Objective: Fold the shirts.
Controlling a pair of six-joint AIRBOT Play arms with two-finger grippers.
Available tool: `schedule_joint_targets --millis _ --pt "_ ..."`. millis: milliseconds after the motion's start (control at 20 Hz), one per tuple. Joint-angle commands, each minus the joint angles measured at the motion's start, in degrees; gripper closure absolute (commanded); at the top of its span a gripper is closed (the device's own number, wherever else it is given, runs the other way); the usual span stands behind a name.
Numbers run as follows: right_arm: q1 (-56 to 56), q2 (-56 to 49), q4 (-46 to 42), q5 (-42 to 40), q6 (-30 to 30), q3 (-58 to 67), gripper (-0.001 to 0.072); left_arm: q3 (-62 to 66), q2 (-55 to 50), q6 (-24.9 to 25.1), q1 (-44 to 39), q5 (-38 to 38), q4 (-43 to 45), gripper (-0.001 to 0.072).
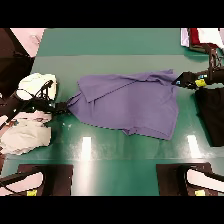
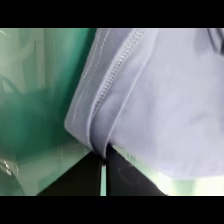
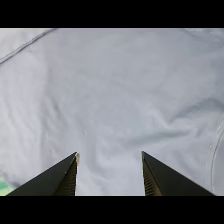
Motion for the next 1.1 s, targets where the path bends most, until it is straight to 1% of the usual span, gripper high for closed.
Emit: schedule_joint_targets --millis 0,100,150,200,250,350,500,600,750,950,1000,1050 --pt "-1.8 0.0 -0.2 6.9 0.7 -0.2 0.0263 3.2 0.7 0.8 0.2 -8.1 5.2 0.0686" --pt "-5.0 1.7 -0.9 9.8 1.4 -3.4 0.0265 8.0 3.2 0.9 0.2 -16.3 11.5 0.0686" --pt "-6.9 3.7 -2.2 9.9 2.7 -6.5 0.0281 10.0 4.8 0.9 0.2 -20.2 13.0 0.0685" --pt "-8.9 6.1 -4.4 9.9 5.1 -10.6 0.0281 11.5 6.3 0.9 0.2 -23.8 13.3 0.0685" --pt "-10.6 8.4 -7.1 10.2 7.1 -14.7 0.0281 12.2 7.5 0.9 0.2 -25.9 12.5 0.0684" --pt "-13.2 13.0 -11.8 10.9 8.5 -23.6 0.028 12.1 8.6 0.9 0.2 -26.1 8.5 0.0684" --pt "-14.5 17.9 -12.0 10.5 8.7 -35.5 0.0268 12.0 8.6 0.9 0.1 -24.0 4.5 0.0684" --pt "-14.5 19.4 -10.1 7.7 8.7 -41.2 0.0268 12.0 8.6 0.9 0.1 -22.8 3.5 0.0684" --pt "-14.5 20.4 -5.0 3.3 8.7 -46.6 0.0269 12.0 8.6 0.9 0.1 -22.7 3.5 0.0684" --pt "-14.5 20.4 -4.3 -1.6 8.7 -50.1 0.0275 12.0 8.6 0.9 0.1 -22.8 3.5 0.0684" --pt "-14.5 20.3 -3.0 -2.4 8.6 -50.6 0.0288 12.0 8.6 0.9 0.1 -22.8 3.5 0.0684" --pt "-14.4 20.4 -1.7 -3.6 8.3 -51.0 0.0366 12.0 8.6 0.9 0.1 -22.7 3.5 0.0684"
